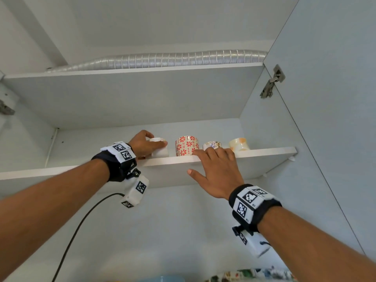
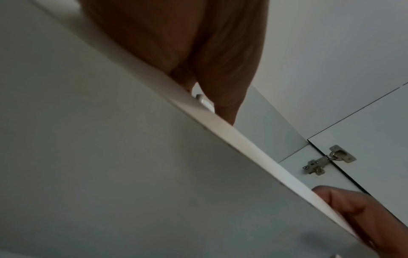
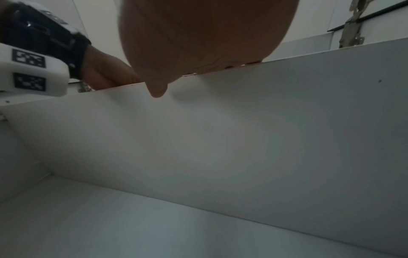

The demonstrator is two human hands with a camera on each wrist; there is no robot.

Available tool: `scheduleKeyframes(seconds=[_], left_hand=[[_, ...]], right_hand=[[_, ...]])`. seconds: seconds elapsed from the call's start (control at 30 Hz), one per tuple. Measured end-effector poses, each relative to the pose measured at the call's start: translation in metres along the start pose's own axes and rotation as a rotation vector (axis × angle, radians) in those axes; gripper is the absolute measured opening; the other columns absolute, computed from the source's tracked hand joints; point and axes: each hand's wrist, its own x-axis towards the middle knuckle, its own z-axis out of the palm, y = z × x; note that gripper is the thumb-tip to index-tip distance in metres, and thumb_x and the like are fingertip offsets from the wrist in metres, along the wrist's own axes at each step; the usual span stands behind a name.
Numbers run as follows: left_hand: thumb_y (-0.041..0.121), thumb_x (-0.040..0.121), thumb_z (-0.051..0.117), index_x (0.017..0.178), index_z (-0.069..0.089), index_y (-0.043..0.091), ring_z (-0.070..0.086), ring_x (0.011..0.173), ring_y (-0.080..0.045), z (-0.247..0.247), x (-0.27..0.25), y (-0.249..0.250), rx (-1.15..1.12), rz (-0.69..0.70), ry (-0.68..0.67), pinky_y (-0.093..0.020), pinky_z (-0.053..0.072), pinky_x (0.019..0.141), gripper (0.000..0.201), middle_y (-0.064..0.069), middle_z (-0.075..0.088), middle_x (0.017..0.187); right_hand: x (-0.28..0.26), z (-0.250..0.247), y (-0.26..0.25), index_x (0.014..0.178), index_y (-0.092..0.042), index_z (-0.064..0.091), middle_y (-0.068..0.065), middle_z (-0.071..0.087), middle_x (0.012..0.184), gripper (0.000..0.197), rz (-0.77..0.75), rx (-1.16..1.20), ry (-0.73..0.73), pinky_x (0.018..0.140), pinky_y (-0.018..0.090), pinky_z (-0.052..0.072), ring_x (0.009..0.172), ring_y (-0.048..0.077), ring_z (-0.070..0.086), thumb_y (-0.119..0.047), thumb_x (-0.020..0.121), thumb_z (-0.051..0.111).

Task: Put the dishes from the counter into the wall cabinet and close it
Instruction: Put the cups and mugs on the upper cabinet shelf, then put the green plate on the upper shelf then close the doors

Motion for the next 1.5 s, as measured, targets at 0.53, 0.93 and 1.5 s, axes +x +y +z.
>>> scheduleKeyframes(seconds=[0.53,0.93,1.5], left_hand=[[0.053,0.074,0.078,0.092,0.058,0.015,0.059,0.091,-0.024,0.005,0.002,0.001,0.05,0.042,0.199,-0.037,0.051,0.086,0.046,-0.002,0.061,0.091],[0.046,0.085,0.069,0.075,0.072,0.013,0.059,0.081,-0.022,0.012,-0.01,0.001,0.289,0.094,-0.083,-0.029,0.042,0.071,0.034,-0.007,0.068,0.085],[0.05,0.083,0.051,0.076,0.067,0.018,0.056,0.072,-0.02,-0.003,-0.146,-0.029,0.481,0.822,0.127,-0.034,0.045,0.068,0.037,0.006,0.062,0.075]], right_hand=[[-0.002,0.005,-0.001,0.127,-0.026,0.052,0.001,0.059,0.108,0.058,0.003,0.012,0.052,0.097,0.047,0.033,0.102,0.026,0.05,-0.064,0.086,0.039],[-0.003,-0.009,0.001,0.141,-0.026,0.039,0.002,0.054,0.124,0.068,-0.015,-0.02,-0.11,0.106,0.047,0.029,0.114,0.026,0.045,-0.063,0.085,0.049],[-0.061,-0.07,-0.024,0.15,-0.043,0.021,-0.005,0.004,0.164,0.074,0.136,0.192,-0.54,0.114,0.054,0.024,0.148,0.023,0.01,-0.061,0.086,0.055]])
